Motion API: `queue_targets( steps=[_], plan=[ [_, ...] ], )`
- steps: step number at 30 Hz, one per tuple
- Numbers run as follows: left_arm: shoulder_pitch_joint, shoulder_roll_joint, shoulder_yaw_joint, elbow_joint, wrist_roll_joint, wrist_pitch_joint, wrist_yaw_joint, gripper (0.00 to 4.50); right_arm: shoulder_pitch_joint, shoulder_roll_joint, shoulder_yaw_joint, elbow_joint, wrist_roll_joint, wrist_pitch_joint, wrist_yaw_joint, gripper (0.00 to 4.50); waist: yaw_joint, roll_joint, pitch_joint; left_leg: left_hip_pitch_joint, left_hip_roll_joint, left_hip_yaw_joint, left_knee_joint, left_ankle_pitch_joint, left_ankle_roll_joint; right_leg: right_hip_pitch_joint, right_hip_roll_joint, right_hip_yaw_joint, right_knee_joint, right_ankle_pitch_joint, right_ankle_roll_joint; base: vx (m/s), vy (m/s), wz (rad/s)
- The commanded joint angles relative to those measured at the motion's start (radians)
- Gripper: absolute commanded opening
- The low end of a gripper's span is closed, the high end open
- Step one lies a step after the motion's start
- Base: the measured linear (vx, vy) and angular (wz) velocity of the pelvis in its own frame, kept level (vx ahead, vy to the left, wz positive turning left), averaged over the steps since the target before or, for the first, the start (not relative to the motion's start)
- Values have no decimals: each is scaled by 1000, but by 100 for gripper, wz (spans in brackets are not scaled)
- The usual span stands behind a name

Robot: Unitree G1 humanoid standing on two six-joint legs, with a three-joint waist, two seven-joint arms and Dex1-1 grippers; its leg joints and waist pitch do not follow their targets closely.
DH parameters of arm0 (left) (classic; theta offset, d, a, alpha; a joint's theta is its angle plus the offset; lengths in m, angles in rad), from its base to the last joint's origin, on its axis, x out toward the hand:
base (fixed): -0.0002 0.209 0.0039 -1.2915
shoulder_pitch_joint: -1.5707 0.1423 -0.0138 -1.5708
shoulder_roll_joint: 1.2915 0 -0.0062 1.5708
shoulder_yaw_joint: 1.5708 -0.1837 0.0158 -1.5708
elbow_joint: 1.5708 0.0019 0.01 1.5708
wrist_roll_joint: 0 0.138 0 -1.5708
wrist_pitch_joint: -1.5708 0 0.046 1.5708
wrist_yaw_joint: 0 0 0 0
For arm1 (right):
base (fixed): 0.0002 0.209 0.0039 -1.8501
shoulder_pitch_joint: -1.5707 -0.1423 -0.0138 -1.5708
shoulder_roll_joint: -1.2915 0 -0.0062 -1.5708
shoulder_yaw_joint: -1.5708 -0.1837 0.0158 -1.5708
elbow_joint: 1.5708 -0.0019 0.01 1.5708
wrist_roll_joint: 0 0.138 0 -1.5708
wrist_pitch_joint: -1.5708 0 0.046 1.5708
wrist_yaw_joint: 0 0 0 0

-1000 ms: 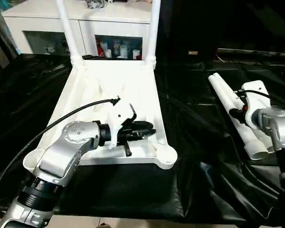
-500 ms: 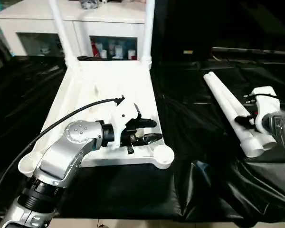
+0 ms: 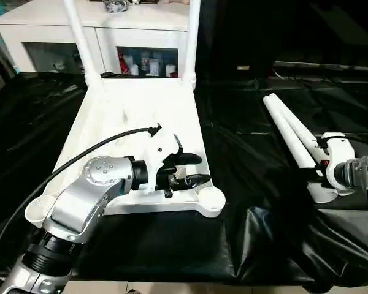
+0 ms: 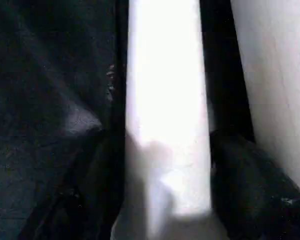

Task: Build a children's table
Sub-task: Rotate table base

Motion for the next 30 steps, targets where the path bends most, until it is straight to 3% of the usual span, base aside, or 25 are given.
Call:
queue_targets(
  steps=[1,3,10,13,16,17,19,20,25,26,27,28,30],
  plan=[
    [1,7,-8,-17,8,10,9,261,-27,6,-1,36,-1,-20,11,292,4,-12,-74,12,13,6,-52,-196,10,58,-39,39,-73,-272,-206,0,0,0],
    [2,7,-8,-19,10,10,11,261,-30,12,6,56,-8,-33,11,285,3,-17,-74,11,12,6,-52,-195,11,59,-39,38,-73,-271,-207,0,0,0],
    [4,6,-6,-17,15,5,17,261,-40,30,20,106,-20,-61,13,210,4,-16,-73,9,12,6,-52,-195,11,58,-39,38,-73,-280,-204,0,0,0],
    [3,7,-4,-16,14,3,17,261,-43,32,18,125,-21,-69,12,201,3,-16,-72,11,12,6,-51,-209,8,56,-40,38,-75,-303,-197,0,0,0],
    [2,9,-3,-13,9,4,16,261,-42,35,2,146,-17,-80,-8,194,3,-15,-71,12,12,6,-52,-219,5,54,-40,37,-77,-318,-194,0,0,0],
    [-4,6,5,-5,2,28,24,287,-40,38,-13,150,-8,-90,-27,194,3,-13,-71,12,12,5,-52,-225,2,54,-40,37,-77,-322,-192,0,0,0],
    [-13,-3,17,10,0,54,46,294,-38,41,-33,152,8,-100,-44,193,1,-14,-70,13,12,4,-53,-237,-3,53,-39,37,-77,-330,-189,0,0,0],
    [-30,-28,41,44,7,61,94,300,-38,44,-49,146,22,-117,-50,193,1,-8,-69,15,11,3,-53,-253,-7,53,-40,35,-80,-349,-184,0,0,0],
    [-87,-114,121,134,-16,79,201,342,-36,66,-111,103,89,-178,-27,193,-1,-12,-71,19,7,3,-50,-284,-4,51,-40,33,-90,-381,-163,0,0,0],
    [-98,-138,140,142,-42,89,211,348,-32,76,-130,84,109,-203,-15,193,-3,-14,-72,10,6,1,-52,-268,3,57,-41,31,-90,-377,-158,0,0,0],
    [-120,-195,179,153,-96,108,239,348,-20,98,-155,35,142,-240,15,193,0,-9,-74,13,7,0,-51,-265,3,55,-43,31,-88,-367,-164,0,0,0],
    [-126,-211,189,157,-109,115,249,361,-16,105,-161,19,151,-250,25,193,2,-13,-75,11,7,1,-49,-244,12,58,-42,32,-86,-331,-176,0,0,0],
    [-153,-264,224,181,-146,147,290,383,17,139,-179,-81,199,-302,97,193,3,-13,-79,9,9,2,-50,-219,28,60,-40,33,-80,-281,-191,0,0,0]
  ],
)
